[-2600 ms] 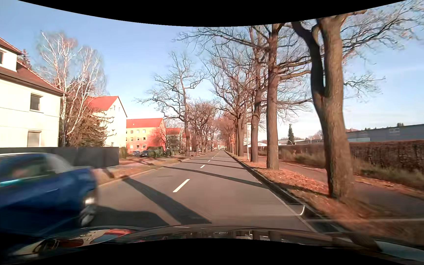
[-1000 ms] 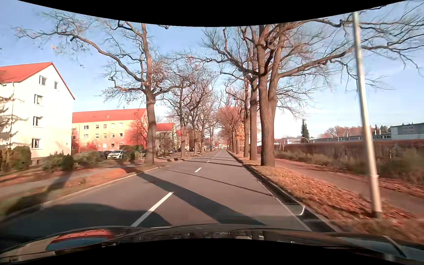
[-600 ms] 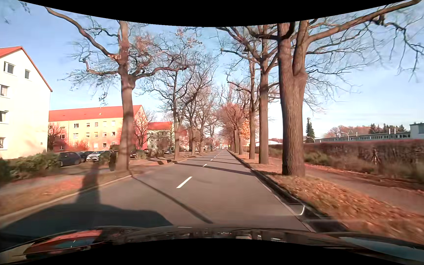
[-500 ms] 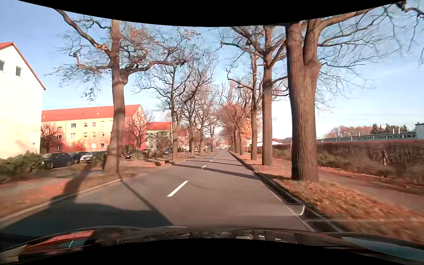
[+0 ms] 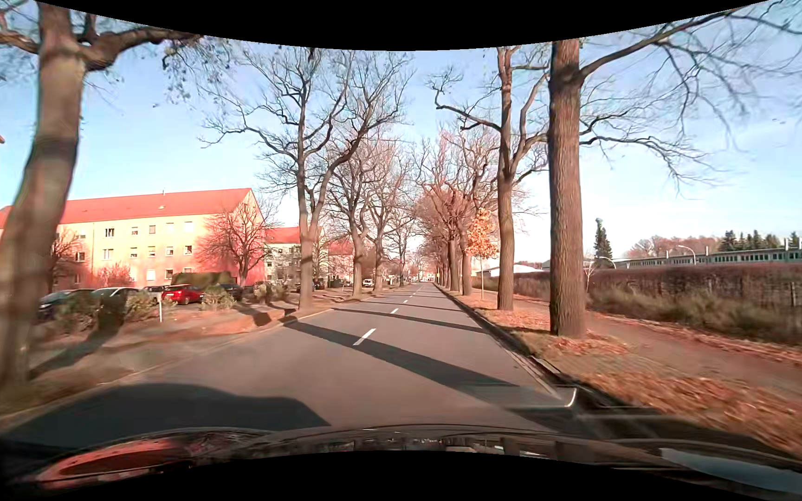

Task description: Follow the waypoints while adhering to traffic rules and regulations

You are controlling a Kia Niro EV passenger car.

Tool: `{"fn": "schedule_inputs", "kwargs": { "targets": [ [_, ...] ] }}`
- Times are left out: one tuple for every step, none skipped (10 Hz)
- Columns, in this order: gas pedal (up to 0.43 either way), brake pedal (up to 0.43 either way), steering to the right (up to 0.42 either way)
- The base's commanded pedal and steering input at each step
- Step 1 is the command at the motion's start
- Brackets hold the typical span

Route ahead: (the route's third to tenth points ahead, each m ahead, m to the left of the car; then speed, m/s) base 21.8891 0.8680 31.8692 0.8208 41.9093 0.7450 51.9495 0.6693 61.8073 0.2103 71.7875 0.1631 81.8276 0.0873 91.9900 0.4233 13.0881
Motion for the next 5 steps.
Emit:
{"fn": "schedule_inputs", "kwargs": {
  "targets": [
    [0.11,0.0,0.003],
    [0.11,0.0,0.004],
    [0.11,0.0,0.004],
    [0.11,0.0,0.004],
    [0.11,0.0,0.003]
  ]
}}
